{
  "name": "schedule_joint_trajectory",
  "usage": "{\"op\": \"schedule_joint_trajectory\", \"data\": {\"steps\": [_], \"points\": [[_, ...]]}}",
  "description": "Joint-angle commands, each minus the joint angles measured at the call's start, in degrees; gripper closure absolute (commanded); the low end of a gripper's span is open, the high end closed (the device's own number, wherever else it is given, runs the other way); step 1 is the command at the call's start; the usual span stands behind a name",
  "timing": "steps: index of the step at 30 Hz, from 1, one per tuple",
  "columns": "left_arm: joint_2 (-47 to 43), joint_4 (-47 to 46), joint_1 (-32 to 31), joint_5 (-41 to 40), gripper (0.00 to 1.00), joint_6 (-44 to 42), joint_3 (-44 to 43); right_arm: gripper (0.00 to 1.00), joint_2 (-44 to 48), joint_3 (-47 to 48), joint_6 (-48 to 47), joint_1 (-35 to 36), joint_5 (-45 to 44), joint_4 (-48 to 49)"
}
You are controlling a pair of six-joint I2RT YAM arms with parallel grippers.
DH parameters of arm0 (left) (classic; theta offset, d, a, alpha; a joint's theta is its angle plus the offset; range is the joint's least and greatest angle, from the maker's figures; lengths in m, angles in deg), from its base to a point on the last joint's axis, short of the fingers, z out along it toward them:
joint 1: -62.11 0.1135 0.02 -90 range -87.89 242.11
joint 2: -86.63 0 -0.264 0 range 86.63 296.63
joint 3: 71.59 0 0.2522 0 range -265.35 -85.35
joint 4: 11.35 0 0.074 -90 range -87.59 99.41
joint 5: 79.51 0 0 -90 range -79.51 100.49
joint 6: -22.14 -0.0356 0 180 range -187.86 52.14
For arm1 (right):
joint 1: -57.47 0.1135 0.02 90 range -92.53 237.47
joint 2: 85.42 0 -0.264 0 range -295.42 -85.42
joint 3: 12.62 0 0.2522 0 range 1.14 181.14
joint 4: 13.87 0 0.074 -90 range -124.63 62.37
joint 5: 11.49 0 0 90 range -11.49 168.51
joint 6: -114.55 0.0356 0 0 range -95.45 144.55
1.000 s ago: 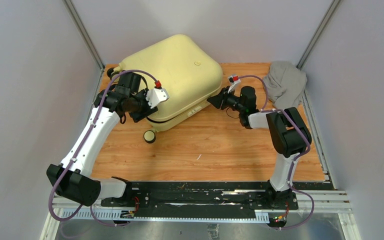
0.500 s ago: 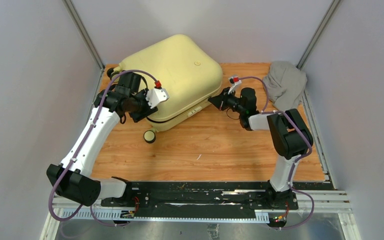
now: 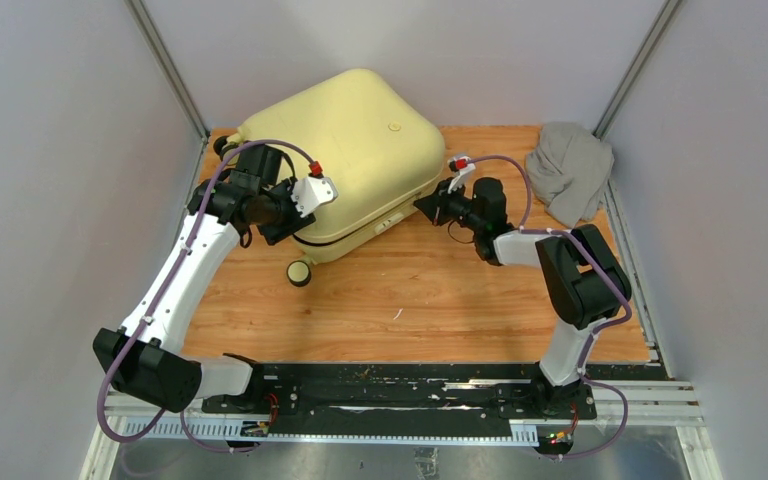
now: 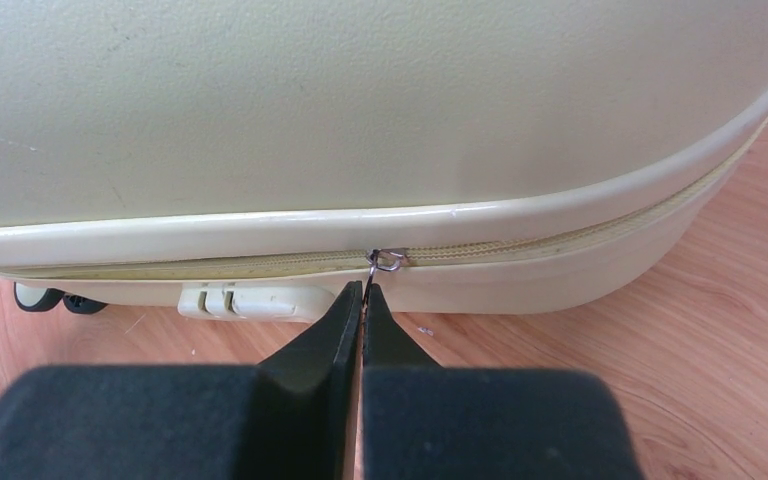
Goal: Pack the luggage
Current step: Zip the luggage at the center of the board.
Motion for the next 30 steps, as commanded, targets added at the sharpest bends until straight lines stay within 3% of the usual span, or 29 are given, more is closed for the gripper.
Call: {"op": "schedule_joint_trajectory", "data": {"steps": [1, 11, 21, 30], "points": [[-1.55, -1.21, -1.51, 6.04, 1.0, -2.53, -0.9, 1.0, 1.89, 0.07, -0.83, 4.06, 3.71, 1.97], [-1.93, -1.21, -1.51, 5.92, 1.0, -2.67, -0.2, 1.0, 2.0, 1.94, -2.13, 4.3, 1.18, 1.18], [-0.87, -1.33, -1.6, 7.22, 1.0, -1.61, 0.56, 1.0, 5.73, 0.34, -9.39, 12.53, 1.58, -3.89], [-1.36, -3.22, -1.6, 8.93, 1.0, -0.36, 2.76, 1.0, 7.09, 0.95, -9.65, 18.4, 2.23, -6.98]]}}
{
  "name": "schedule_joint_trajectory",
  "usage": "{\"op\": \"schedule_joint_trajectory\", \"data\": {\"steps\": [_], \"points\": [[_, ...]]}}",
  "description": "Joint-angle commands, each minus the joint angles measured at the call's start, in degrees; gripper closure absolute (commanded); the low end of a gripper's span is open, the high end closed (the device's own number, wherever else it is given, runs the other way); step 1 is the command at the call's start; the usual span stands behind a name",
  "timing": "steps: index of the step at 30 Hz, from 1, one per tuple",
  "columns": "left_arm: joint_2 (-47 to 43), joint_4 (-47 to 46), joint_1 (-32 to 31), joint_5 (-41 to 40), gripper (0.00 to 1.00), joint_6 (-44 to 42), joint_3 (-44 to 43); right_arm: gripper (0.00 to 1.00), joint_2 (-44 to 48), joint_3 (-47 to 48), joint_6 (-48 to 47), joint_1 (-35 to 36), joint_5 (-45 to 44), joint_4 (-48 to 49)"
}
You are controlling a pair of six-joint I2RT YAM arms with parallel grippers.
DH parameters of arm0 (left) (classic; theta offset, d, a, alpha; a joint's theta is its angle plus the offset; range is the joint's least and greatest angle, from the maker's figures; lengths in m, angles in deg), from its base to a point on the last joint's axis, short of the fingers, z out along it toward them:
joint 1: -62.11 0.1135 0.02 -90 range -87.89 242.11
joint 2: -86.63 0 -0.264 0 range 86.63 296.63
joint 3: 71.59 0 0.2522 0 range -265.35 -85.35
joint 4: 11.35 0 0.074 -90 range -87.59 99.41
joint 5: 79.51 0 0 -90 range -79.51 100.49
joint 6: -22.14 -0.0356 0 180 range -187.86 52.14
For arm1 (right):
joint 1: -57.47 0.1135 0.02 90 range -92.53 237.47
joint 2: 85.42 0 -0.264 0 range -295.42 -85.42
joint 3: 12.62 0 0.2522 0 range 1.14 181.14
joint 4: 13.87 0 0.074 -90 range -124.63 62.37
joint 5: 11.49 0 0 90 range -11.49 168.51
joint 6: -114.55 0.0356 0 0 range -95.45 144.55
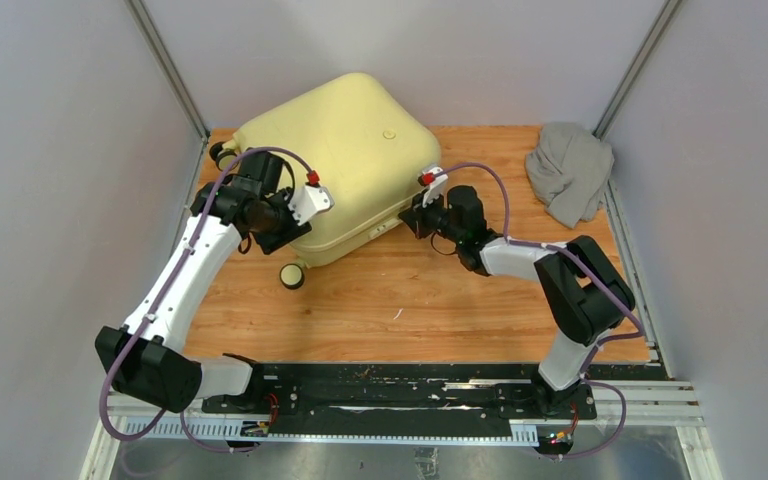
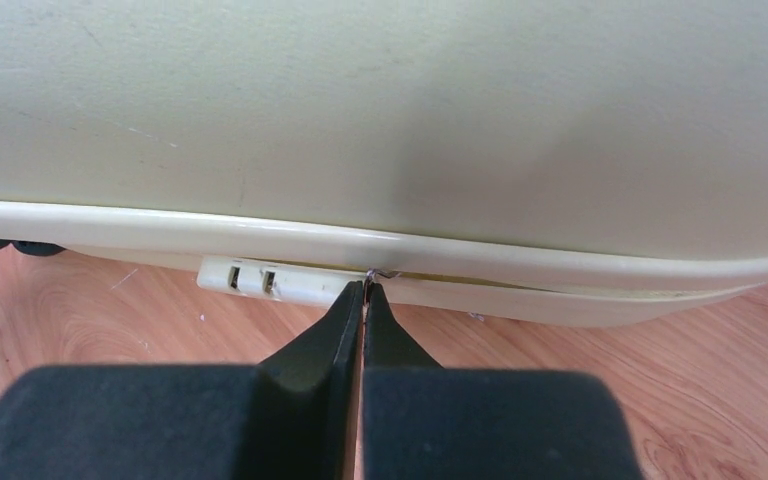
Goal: Pack the luggage
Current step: Zip the luggage at the center of the board.
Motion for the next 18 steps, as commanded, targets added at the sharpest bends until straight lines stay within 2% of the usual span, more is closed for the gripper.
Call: {"op": "schedule_joint_trajectory", "data": {"steps": [1, 6, 10, 13, 18], "points": [[-1.36, -5.93, -2.14, 11.54, 1.0, -1.23, 0.68, 1.0, 2.6, 0.87, 0.71, 9.59, 11.75, 2.04], [-0.73, -6.55, -2.92, 12.65, 1.0, -0.09, 1.63, 1.0, 2.46, 1.04, 5.8, 11.07, 14.0, 3.94], [0.19, -7.2, -3.02, 11.1, 1.0, 0.5, -0.6, 1.0, 3.29, 3.78, 7.21, 11.06, 18.98, -1.33], [-1.14, -11.03, -3.19, 9.19, 1.0, 1.34, -1.76, 1.0, 5.04, 5.09, 7.72, 11.07, 21.11, -4.59], [-1.62, -14.95, -6.15, 4.56, 1.0, 1.18, -2.74, 1.0, 5.37, 7.91, 11.1, 11.05, 26.22, -7.32]]}}
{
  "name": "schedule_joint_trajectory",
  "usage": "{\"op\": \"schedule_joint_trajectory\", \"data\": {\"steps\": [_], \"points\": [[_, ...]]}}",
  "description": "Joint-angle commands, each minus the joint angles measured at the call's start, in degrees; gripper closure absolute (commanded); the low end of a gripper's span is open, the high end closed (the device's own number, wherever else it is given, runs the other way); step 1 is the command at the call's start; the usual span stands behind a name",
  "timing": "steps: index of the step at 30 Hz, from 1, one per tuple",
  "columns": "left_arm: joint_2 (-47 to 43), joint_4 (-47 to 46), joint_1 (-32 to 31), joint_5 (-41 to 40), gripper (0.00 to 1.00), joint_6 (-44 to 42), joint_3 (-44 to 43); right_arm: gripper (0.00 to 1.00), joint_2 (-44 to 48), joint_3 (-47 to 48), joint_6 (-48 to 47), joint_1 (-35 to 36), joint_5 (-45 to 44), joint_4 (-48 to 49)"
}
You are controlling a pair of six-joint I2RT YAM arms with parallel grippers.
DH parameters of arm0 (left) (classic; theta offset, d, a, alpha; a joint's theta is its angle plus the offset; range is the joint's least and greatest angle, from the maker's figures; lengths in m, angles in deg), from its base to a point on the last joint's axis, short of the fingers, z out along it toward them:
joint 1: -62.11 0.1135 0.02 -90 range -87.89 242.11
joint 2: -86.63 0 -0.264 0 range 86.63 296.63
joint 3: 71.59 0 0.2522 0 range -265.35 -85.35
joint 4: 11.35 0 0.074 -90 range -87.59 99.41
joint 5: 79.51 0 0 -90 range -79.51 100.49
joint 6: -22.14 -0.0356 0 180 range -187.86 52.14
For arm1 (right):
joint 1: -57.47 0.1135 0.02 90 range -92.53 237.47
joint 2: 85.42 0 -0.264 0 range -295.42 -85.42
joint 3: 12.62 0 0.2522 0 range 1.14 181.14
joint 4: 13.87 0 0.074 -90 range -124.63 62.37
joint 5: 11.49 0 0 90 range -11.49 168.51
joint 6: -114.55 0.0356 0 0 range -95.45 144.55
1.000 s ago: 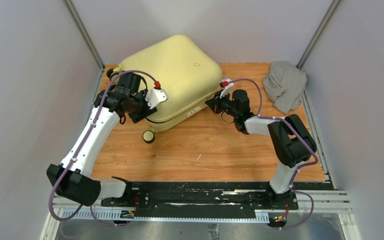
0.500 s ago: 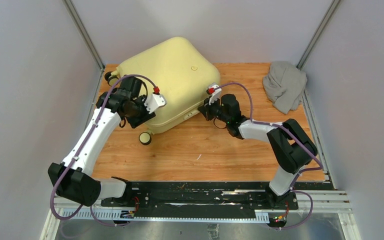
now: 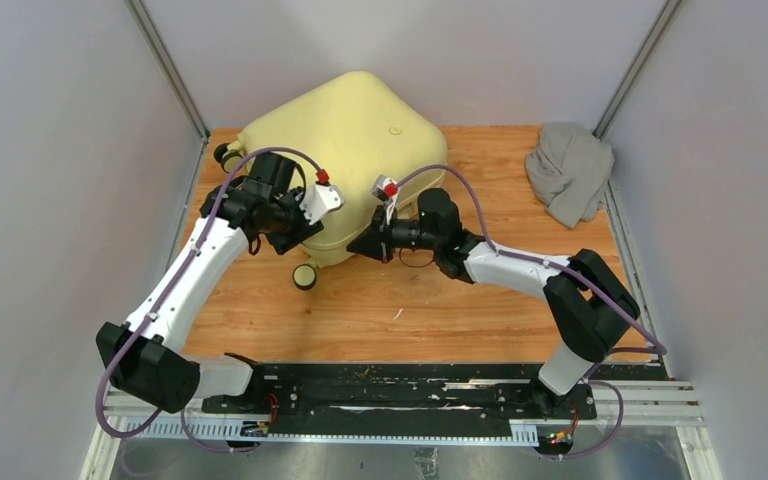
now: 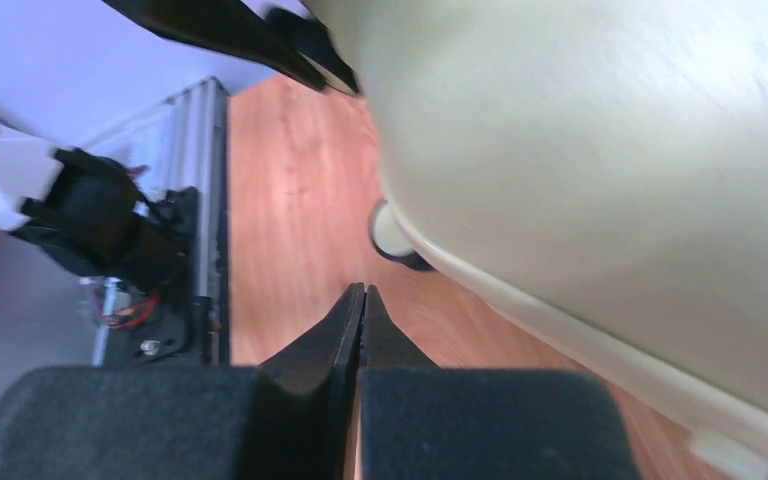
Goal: Pack the luggage
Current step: Zip the luggage at the center of the board.
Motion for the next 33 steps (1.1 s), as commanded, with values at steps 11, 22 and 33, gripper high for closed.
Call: {"op": "schedule_joint_trajectory", "data": {"steps": [11, 22, 33], "points": [[-4.7, -11.46, -3.81, 3.82, 1.0, -1.96, -1.24, 0.47, 9.51, -6.08, -0.1, -18.17, -5.0, -10.16], [-4.69, -11.38, -3.81, 3.9, 1.0, -2.44, -2.27, 0.44, -2.08, -2.33, -2.33, -22.98, -2.4, -2.36], [-4.32, -11.38, -3.81, 3.81, 1.0, -2.88, -1.65, 0.51, -10.32, 2.64, 0.91, -23.13, -1.5, 5.3]]}}
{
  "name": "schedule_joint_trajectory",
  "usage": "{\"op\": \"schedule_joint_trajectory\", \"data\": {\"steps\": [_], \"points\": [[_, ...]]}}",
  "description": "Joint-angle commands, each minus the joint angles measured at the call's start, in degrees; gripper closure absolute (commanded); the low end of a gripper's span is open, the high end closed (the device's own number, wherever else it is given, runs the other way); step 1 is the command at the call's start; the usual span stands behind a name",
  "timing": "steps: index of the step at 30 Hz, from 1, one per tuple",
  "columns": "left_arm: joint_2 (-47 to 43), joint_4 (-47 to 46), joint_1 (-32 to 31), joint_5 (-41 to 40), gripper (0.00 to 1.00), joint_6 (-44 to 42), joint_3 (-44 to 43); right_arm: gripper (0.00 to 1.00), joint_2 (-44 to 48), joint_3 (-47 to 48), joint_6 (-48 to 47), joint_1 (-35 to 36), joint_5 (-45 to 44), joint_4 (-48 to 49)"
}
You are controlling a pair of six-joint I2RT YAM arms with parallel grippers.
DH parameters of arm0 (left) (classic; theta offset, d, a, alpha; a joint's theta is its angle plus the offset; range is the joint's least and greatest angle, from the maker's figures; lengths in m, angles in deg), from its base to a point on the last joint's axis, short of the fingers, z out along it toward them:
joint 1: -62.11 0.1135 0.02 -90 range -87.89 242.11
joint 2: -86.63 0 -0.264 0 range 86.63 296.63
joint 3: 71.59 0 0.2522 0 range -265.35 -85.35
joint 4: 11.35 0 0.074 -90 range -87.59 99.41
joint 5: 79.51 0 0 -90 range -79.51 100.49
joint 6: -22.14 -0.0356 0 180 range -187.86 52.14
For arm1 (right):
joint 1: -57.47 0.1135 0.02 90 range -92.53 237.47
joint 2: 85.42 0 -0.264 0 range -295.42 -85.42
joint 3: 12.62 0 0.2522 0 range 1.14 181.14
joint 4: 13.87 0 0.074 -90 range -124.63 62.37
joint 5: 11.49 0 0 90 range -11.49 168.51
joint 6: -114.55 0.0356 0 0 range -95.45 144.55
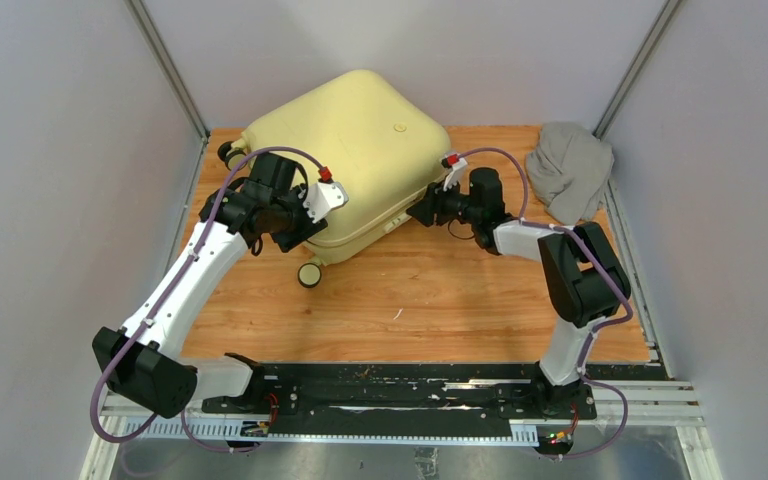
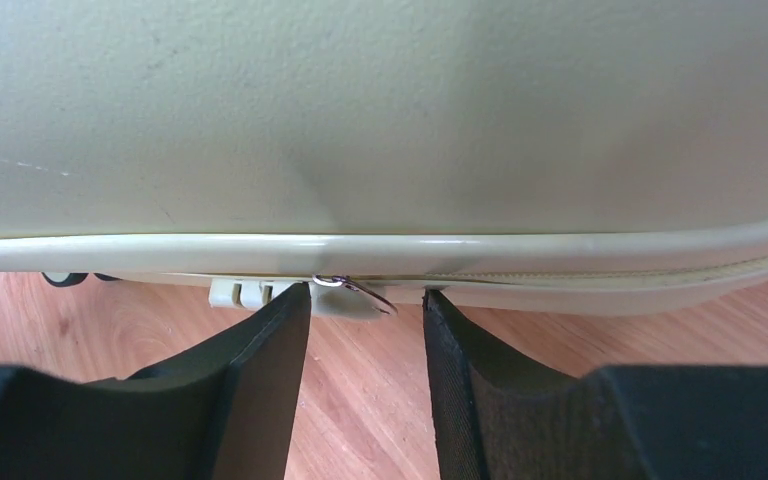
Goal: Pack the luggage
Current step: Zip the luggage at the center of the board.
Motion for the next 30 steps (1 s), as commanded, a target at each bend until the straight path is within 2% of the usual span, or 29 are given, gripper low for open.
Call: {"op": "schedule_joint_trajectory", "data": {"steps": [1, 3, 6, 16, 19, 30], "points": [[-3.02, -7.54, -1.45, 3.73, 1.0, -4.3, -1.87, 0.51, -2.09, 2.5, 1.72, -0.76, 1.41, 5.77], [-3.2, -7.51, -1.45, 3.74, 1.0, -4.37, -1.45, 0.53, -2.71, 2.34, 3.02, -1.08, 1.79, 8.01], [-3.62, -7.54, -1.45, 3.71, 1.0, -4.64, -0.72, 0.61, -3.73, 2.19, 5.18, -1.48, 2.06, 11.02], [-4.76, -7.54, -1.45, 3.42, 1.0, -5.22, 0.42, 0.99, -3.69, -0.55, 8.47, -1.69, 1.23, 19.7], [-5.0, -7.54, -1.45, 3.56, 1.0, -5.27, 0.84, 1.0, -1.87, -1.65, 6.6, -1.66, 1.88, 18.69], [-5.16, -7.54, -1.45, 3.7, 1.0, -5.57, 1.38, 1.0, 5.08, -3.22, -2.75, -1.53, 3.22, 2.43]]}}
